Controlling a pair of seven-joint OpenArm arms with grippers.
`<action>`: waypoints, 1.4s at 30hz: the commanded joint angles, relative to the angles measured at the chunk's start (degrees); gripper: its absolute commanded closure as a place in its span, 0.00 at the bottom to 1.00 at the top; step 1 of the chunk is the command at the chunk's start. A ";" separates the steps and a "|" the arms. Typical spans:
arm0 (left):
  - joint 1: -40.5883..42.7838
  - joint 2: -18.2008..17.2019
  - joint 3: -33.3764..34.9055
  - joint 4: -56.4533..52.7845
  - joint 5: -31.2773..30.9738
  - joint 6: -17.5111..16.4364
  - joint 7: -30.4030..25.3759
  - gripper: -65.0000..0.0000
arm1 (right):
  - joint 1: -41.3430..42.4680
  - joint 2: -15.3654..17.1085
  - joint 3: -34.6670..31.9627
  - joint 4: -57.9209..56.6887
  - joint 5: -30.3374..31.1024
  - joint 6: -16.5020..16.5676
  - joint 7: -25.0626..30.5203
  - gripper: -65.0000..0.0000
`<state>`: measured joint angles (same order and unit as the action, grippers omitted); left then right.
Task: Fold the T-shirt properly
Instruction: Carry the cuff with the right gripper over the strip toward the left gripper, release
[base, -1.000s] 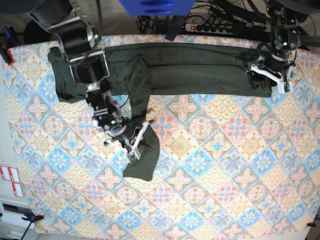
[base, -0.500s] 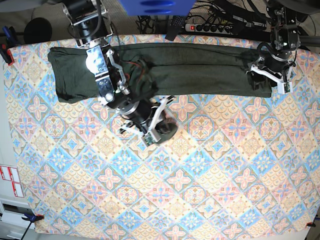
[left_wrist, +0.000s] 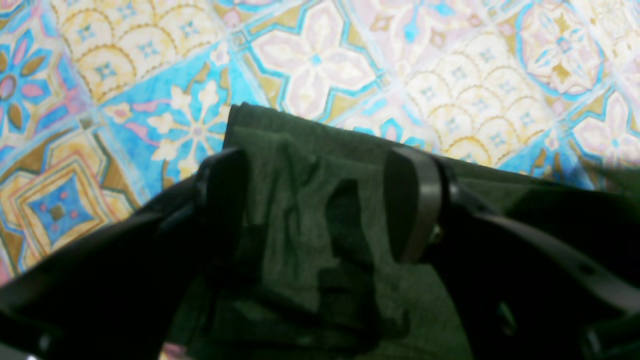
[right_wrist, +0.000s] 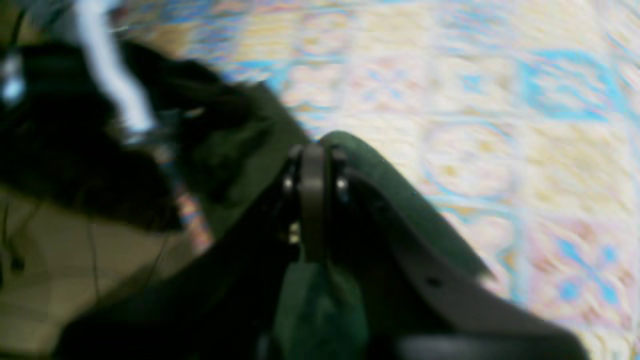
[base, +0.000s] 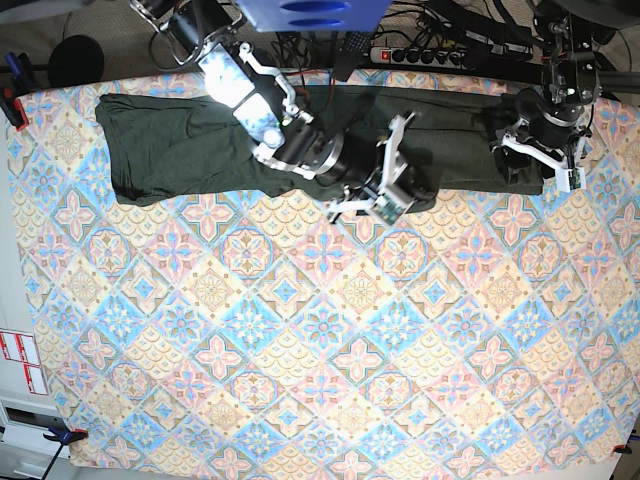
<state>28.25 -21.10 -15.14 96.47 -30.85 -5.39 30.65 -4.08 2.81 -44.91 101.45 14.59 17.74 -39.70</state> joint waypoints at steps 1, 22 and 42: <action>-0.07 -0.74 -0.38 0.81 -0.23 -0.11 -0.98 0.34 | 0.96 0.31 -0.85 1.19 -0.39 -0.02 1.24 1.00; -0.16 -0.74 -0.38 1.07 -0.14 -0.11 -0.98 0.34 | 13.09 0.49 -13.34 -3.82 -0.48 -0.02 1.15 0.73; 6.96 -10.15 -3.46 4.85 -0.05 -0.11 -0.81 0.33 | 3.86 6.64 8.55 -1.19 -0.66 -0.02 1.24 0.72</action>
<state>34.94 -29.82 -17.82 101.01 -31.18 -5.65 30.48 -0.93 9.67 -36.53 98.98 13.50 17.39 -39.97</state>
